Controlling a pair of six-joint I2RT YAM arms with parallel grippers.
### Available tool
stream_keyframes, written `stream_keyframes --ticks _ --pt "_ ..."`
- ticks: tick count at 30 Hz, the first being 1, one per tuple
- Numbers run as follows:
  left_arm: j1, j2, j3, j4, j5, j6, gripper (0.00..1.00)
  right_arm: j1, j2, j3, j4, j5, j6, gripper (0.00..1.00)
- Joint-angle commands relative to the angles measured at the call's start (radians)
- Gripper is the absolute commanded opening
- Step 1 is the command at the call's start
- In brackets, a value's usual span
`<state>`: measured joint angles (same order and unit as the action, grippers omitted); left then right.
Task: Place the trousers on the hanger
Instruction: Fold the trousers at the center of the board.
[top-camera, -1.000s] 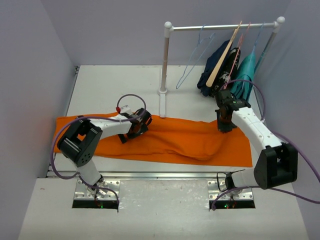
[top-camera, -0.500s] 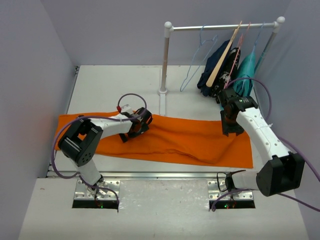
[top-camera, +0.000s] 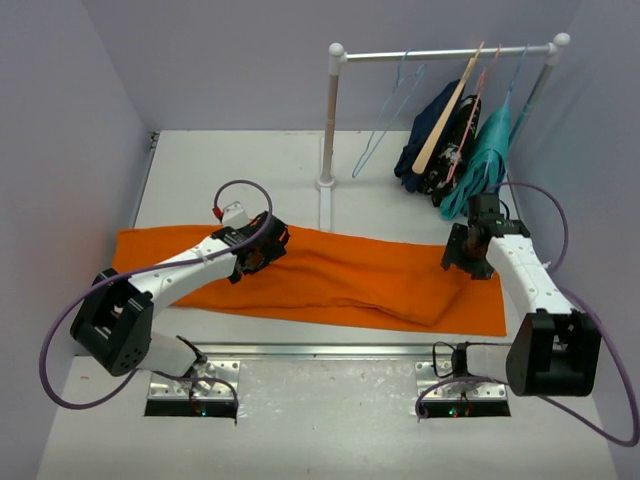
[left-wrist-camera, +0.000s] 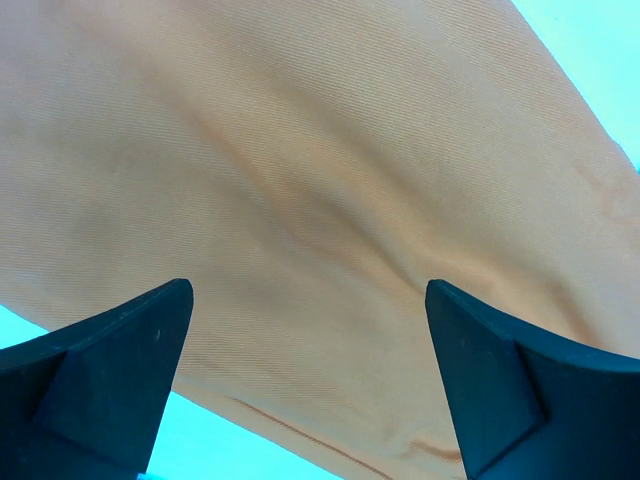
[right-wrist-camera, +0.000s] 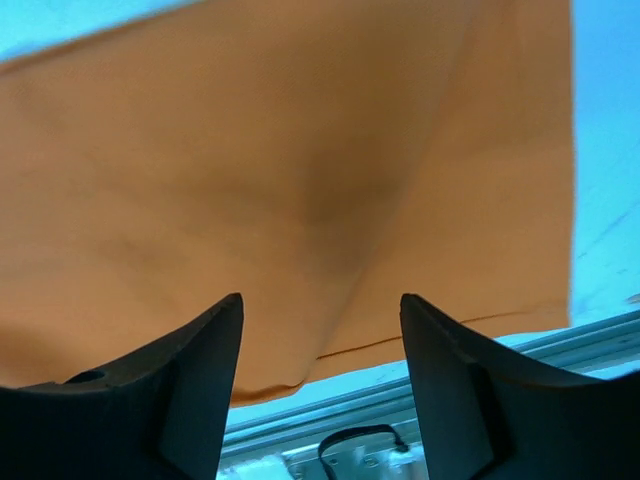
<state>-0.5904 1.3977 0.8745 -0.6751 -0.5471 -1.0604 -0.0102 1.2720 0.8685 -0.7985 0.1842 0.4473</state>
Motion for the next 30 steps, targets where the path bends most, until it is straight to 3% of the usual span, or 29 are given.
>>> stream_keyframes --ticks 1,5,12,13,14,18,20,25,30 --pt "-0.021 -0.054 -0.004 0.004 0.004 0.084 1.0 -0.056 -0.054 -0.146 0.201 -0.236 0.099 0.64" --pt "-0.044 -0.097 -0.044 0.084 0.067 0.149 1.0 -0.056 -0.022 -0.271 0.321 -0.332 0.122 0.59" --pt "-0.049 -0.129 -0.1 0.134 0.07 0.189 1.0 -0.027 -0.011 -0.316 0.368 -0.209 0.105 0.0" --pt "-0.049 -0.129 -0.104 0.135 0.066 0.19 1.0 -0.012 -0.02 -0.304 0.353 -0.186 0.105 0.0" --pt "-0.049 -0.126 -0.107 0.14 0.059 0.197 1.0 0.066 -0.032 -0.279 0.323 -0.062 0.105 0.0" --pt "-0.049 -0.125 -0.104 0.138 0.05 0.203 1.0 0.126 -0.014 -0.216 0.27 -0.013 0.111 0.0" --pt "-0.049 -0.134 -0.104 0.137 0.047 0.208 1.0 0.237 0.049 -0.131 0.211 0.115 0.121 0.0" --pt "-0.049 -0.143 -0.094 0.103 0.007 0.209 1.0 0.511 0.356 0.189 -0.045 0.344 0.153 0.0" --pt "-0.048 -0.154 -0.101 0.091 -0.017 0.203 1.0 0.684 0.662 0.404 -0.139 0.382 0.212 0.05"
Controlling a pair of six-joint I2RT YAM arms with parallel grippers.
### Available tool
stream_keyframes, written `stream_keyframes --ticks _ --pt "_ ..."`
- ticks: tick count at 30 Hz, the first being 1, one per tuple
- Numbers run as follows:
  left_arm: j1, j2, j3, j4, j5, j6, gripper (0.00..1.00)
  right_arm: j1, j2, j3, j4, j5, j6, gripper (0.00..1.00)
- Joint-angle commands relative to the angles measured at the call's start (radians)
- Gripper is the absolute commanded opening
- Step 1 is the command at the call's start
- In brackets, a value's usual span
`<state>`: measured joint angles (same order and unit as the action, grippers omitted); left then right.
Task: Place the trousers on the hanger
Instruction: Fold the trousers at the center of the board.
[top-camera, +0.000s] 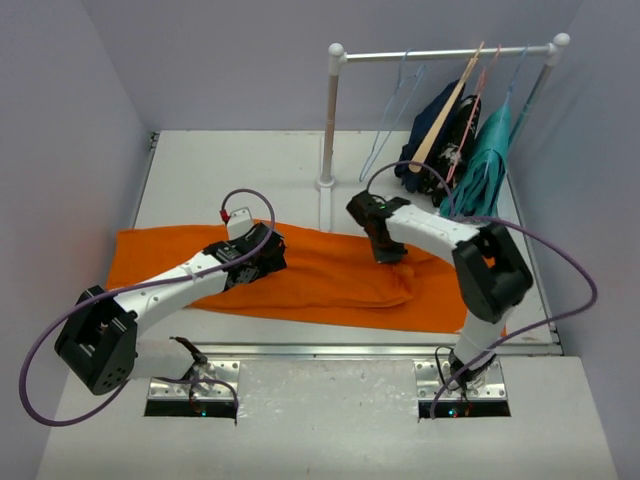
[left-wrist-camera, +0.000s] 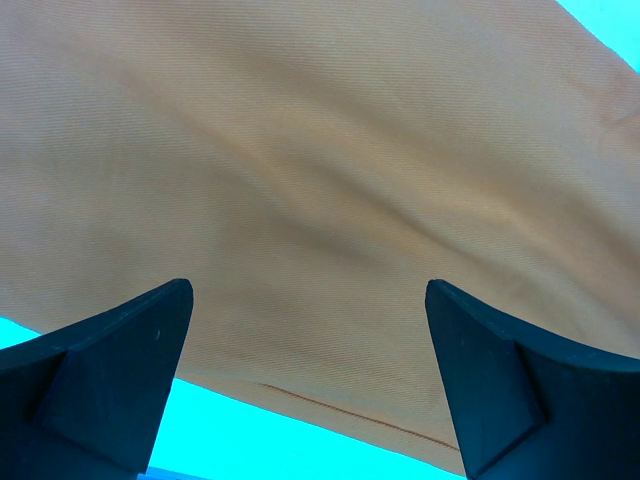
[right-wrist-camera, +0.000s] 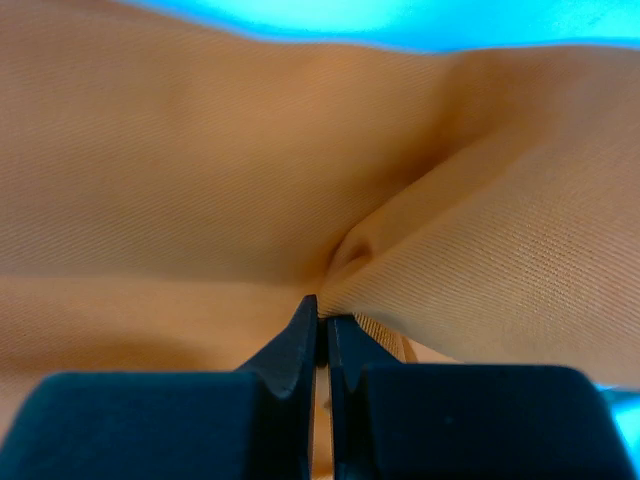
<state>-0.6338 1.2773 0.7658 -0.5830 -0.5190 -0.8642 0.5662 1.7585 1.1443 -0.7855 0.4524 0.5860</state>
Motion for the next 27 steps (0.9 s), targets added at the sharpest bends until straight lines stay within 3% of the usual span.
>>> stream_keyframes --ticks 1,3,6,15,17,22,24,27 --pt "-0.005 -0.033 0.007 -0.002 -0.046 0.008 1.0 0.13 0.22 0.171 -0.165 0.112 0.081 0.11" --pt "-0.006 -0.035 0.009 -0.013 -0.054 0.01 1.0 0.151 0.28 0.224 -0.179 0.099 0.095 0.31" --pt "-0.006 -0.039 0.009 -0.023 -0.071 0.013 1.0 0.153 0.263 0.215 -0.132 0.034 0.079 0.42" --pt "-0.006 -0.035 0.014 -0.026 -0.073 0.021 1.0 0.095 -0.084 0.068 -0.025 -0.001 0.027 0.55" --pt "-0.006 -0.035 0.013 -0.026 -0.072 0.021 1.0 0.003 -0.205 -0.007 0.021 -0.051 -0.002 0.55" --pt "-0.006 -0.039 0.008 -0.029 -0.07 0.01 1.0 -0.223 -0.302 -0.207 0.174 -0.226 -0.049 0.57" --pt "-0.005 -0.038 0.007 -0.028 -0.068 0.01 1.0 -0.307 -0.312 -0.272 0.271 -0.354 -0.06 0.67" --pt "-0.006 -0.04 0.003 -0.027 -0.06 0.01 1.0 -0.364 -0.298 -0.318 0.386 -0.483 -0.061 0.7"
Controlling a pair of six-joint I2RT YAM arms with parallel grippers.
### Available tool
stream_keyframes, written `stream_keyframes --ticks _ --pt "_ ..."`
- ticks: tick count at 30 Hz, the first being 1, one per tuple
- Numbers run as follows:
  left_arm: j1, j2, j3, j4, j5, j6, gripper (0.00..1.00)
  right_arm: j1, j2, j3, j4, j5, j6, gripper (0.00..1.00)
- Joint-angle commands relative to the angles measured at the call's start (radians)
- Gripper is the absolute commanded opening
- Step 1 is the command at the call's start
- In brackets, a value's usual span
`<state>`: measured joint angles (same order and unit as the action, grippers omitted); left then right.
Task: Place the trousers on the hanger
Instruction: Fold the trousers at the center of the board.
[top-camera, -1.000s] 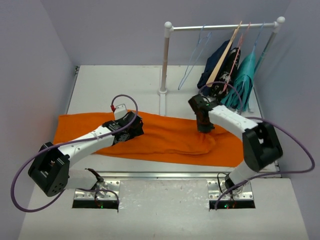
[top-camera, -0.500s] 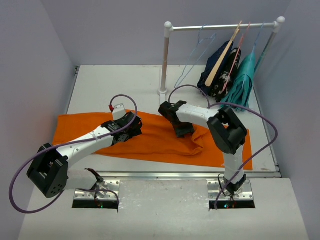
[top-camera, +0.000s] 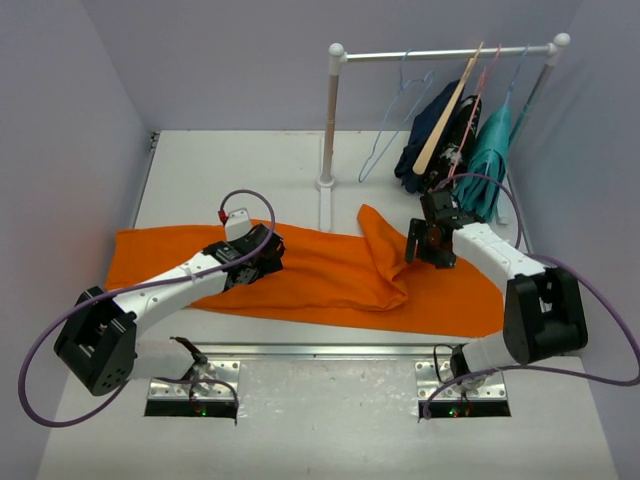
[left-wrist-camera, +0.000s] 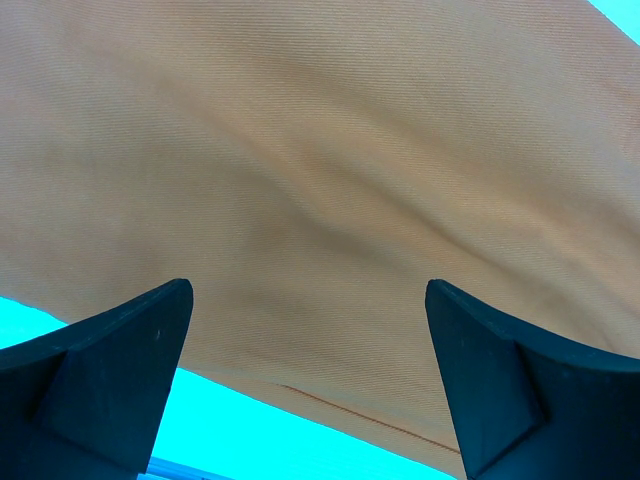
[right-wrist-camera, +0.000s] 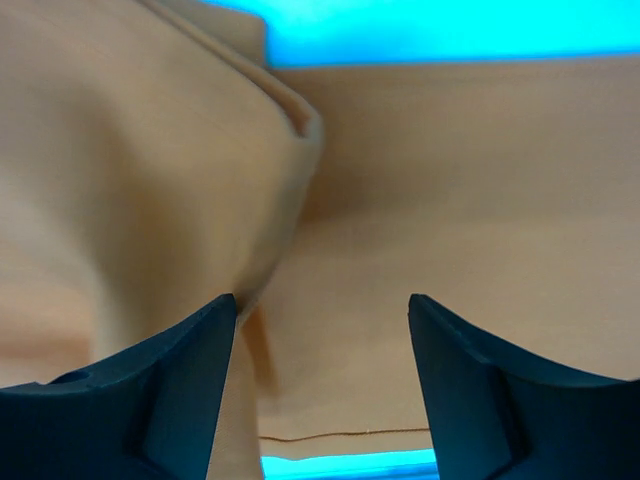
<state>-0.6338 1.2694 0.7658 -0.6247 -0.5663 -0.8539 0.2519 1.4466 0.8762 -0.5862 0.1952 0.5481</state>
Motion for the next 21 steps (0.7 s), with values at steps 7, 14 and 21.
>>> stream_keyframes --ticks 7,14,21 --pt "-0.005 -0.064 -0.038 0.027 0.009 0.0 1.0 -0.14 0.079 -0.134 0.432 -0.351 0.058 0.66" --pt "-0.005 -0.076 -0.057 0.048 0.02 0.01 1.0 -0.149 0.084 -0.18 0.531 -0.365 0.099 0.42" --pt "-0.005 -0.073 -0.056 0.052 0.015 0.015 1.0 -0.149 -0.029 -0.228 0.507 -0.24 0.1 0.0"
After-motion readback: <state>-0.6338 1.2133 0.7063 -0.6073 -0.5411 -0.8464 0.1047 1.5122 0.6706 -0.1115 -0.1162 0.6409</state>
